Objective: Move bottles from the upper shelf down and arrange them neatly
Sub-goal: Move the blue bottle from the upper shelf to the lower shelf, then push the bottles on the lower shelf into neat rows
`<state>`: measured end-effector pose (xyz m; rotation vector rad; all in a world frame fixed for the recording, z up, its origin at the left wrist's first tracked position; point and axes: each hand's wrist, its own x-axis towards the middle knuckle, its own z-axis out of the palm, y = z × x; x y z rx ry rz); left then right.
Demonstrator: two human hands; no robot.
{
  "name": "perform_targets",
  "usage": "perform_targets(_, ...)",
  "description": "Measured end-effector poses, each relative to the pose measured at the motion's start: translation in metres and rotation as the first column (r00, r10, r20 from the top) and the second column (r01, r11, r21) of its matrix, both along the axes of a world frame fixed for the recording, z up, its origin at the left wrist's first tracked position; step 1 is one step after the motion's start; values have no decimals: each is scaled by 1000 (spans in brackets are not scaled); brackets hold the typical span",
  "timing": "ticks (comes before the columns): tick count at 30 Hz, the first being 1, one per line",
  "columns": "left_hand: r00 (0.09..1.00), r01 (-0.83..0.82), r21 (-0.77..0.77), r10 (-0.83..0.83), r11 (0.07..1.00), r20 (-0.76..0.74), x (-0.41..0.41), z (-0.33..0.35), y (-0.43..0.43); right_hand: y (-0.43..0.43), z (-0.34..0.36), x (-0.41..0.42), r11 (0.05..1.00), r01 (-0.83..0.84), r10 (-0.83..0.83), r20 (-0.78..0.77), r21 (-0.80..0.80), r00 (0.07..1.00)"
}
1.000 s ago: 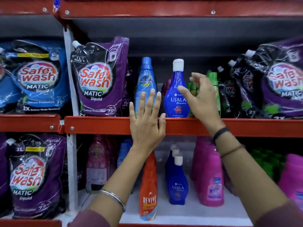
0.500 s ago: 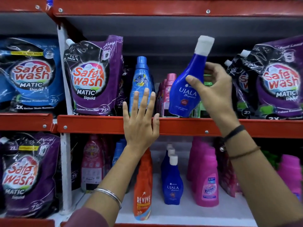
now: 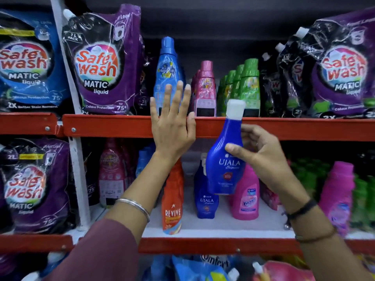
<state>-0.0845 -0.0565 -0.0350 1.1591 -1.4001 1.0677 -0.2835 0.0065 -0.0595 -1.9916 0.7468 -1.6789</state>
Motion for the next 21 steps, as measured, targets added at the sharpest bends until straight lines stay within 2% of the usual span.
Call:
perform_targets(7,998,-43,-92,46,995,32,-2,9,-4,-32,-75,6,984,51,-40,-67,168,997)
perform_targets(12,998,-44,-99,48,994,44,-2,6,-7,-66,-129,12,950,129,-89,-147,284,985)
perform_targets(21,997,-55,-113,61,992,50,-2,5,-8,-85,-151,20,932,119,-60,-180,341,982)
